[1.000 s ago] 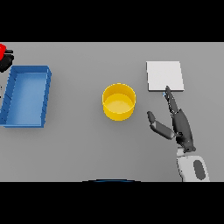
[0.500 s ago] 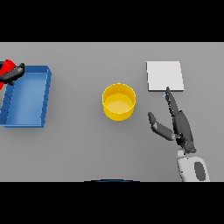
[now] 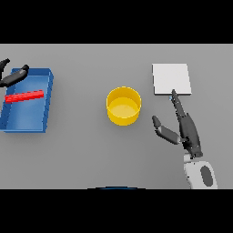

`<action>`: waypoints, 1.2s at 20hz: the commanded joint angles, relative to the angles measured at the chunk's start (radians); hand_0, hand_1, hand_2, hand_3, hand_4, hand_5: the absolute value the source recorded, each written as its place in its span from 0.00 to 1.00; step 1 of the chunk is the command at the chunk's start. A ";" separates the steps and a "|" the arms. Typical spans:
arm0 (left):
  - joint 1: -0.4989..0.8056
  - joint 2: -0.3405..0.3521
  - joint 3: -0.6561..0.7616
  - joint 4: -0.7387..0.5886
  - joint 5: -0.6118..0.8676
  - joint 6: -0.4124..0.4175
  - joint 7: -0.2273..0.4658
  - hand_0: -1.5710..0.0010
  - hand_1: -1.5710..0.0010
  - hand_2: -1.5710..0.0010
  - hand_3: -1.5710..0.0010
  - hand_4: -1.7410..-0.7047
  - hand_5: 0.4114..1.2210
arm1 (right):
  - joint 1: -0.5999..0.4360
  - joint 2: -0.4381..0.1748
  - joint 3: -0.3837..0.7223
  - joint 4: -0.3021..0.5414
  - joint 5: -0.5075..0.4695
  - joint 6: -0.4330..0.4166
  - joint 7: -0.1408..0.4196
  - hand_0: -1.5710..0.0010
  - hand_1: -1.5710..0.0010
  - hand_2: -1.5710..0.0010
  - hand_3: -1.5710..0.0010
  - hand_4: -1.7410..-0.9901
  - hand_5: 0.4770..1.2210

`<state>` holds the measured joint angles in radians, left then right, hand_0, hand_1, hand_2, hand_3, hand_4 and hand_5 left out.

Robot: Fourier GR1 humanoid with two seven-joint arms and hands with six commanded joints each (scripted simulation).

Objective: Pick up the red beaker and tilt it to pour out 1 green nut into yellow bowl. Pick up the yellow bowl and place it on the metallic measuring scale.

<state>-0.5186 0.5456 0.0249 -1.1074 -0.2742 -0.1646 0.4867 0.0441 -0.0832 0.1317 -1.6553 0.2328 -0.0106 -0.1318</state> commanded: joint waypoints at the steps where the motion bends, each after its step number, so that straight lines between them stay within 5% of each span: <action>1: -0.003 -0.001 0.006 -0.003 0.006 0.004 -0.009 0.95 0.95 0.96 0.95 0.93 0.27 | 0.006 0.001 0.005 -0.014 0.005 -0.001 0.006 1.00 1.00 1.00 1.00 0.80 0.22; 3: 0.007 -0.018 0.012 -0.028 0.024 0.016 -0.041 0.97 0.97 0.97 0.97 0.93 0.28 | -0.009 -0.020 0.025 -0.014 0.064 -0.009 0.053 1.00 1.00 1.00 1.00 0.83 0.22; 5: 0.005 -0.039 0.023 -0.031 0.038 0.038 -0.051 0.98 0.98 0.98 0.98 0.92 0.30 | -0.048 -0.070 0.042 -0.002 0.077 0.046 0.019 1.00 1.00 1.00 1.00 0.88 0.25; 9: 0.015 -0.044 0.034 -0.049 0.056 0.037 -0.053 0.99 0.99 0.99 0.99 0.91 0.32 | -0.181 -0.200 0.123 0.042 0.241 0.121 0.075 1.00 1.00 1.00 1.00 0.82 0.22; 12: 0.013 -0.056 0.029 -0.045 0.055 0.038 -0.041 1.00 1.00 1.00 1.00 0.90 0.34 | -0.285 -0.267 0.202 0.089 0.361 0.169 0.052 1.00 1.00 1.00 1.00 0.80 0.20; 19: 0.045 -0.042 0.036 -0.073 0.070 0.017 -0.054 1.00 1.00 1.00 1.00 0.90 0.35 | -0.484 -0.334 0.372 0.218 0.535 0.276 -0.049 1.00 1.00 1.00 1.00 0.77 0.22; 24: 0.043 -0.044 0.041 -0.079 0.076 0.016 -0.051 1.00 1.00 1.00 1.00 0.90 0.35 | -0.597 -0.312 0.450 0.348 0.583 0.333 -0.100 1.00 1.00 1.00 1.00 0.78 0.22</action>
<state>-0.4759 0.5022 0.0656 -1.1869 -0.1986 -0.1485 0.4358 -0.5531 -0.3948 0.5815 -1.3078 0.8162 0.3225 -0.2310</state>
